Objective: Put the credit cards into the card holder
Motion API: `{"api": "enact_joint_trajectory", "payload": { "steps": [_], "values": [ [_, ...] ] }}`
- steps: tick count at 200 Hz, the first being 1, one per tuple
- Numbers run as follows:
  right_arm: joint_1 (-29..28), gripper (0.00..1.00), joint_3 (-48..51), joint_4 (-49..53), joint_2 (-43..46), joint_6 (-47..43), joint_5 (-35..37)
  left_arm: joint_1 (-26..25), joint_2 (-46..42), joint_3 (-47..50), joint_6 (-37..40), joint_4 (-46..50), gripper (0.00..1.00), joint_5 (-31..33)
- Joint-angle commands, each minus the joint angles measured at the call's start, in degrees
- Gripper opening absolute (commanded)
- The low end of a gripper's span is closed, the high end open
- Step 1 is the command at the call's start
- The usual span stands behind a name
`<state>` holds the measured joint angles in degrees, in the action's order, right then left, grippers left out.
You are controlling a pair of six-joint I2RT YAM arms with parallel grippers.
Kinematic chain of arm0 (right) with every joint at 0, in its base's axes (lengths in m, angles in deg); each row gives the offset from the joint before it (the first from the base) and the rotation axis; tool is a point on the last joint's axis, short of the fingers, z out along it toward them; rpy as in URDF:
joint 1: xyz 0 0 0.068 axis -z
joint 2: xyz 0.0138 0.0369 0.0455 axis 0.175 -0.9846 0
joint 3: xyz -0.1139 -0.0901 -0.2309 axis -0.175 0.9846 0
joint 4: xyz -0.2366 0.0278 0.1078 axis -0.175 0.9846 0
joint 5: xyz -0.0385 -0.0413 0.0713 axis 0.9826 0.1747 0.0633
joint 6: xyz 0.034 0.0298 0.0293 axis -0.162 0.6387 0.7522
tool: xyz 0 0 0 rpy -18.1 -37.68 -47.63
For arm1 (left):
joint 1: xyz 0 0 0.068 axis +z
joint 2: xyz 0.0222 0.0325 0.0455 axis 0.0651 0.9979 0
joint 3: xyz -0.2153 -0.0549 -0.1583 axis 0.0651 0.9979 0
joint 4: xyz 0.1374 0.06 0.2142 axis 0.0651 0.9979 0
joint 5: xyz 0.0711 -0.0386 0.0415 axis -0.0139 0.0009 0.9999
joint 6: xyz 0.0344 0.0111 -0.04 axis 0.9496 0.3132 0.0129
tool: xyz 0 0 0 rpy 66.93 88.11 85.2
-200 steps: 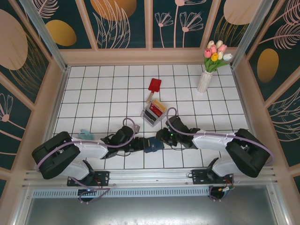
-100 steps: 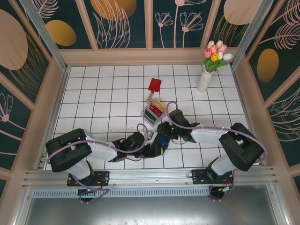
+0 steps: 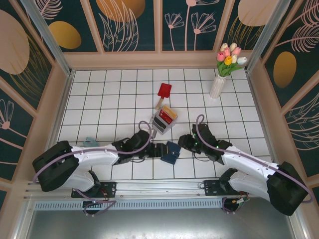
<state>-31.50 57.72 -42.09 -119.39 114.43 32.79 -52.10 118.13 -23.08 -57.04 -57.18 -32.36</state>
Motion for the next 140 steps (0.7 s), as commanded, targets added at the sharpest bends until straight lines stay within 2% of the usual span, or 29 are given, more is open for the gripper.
{"api": "enact_joint_trajectory", "payload": {
  "steps": [1, 33, 65, 95, 115, 140],
  "values": [
    [-0.6, 0.30, 2.7, -1.9, -0.2, 3.1, -5.1, 1.3, 5.0, -5.1, 5.2, 1.5, 0.69, -1.8],
    [-2.1, 0.27, 2.7, -1.9, -3.2, 3.5, -5.0, 1.6, 11.6, -8.5, 4.9, 0.6, 0.66, -4.6],
    [-3.2, 0.27, 2.7, -2.8, -4.8, 4.2, -4.8, 1.7, 13.2, -8.0, 3.8, 0.1, 0.66, -4.1],
    [-3.4, 0.27, 2.7, -3.7, -6.1, 3.8, -5.1, 1.7, 13.9, -7.4, 3.2, -2.0, 0.64, -6.2],
    [-3.4, 0.26, 2.7, -4.6, -7.5, 3.4, -5.3, 1.8, 14.1, -6.8, 2.8, -4.7, 0.59, -9.2],
    [-3.4, 0.24, 2.3, -5.2, -9.7, 3.3, -5.4, 1.8, 13.9, -6.6, 1.5, -8.0, 0.48, -13.9]
  ]
}}
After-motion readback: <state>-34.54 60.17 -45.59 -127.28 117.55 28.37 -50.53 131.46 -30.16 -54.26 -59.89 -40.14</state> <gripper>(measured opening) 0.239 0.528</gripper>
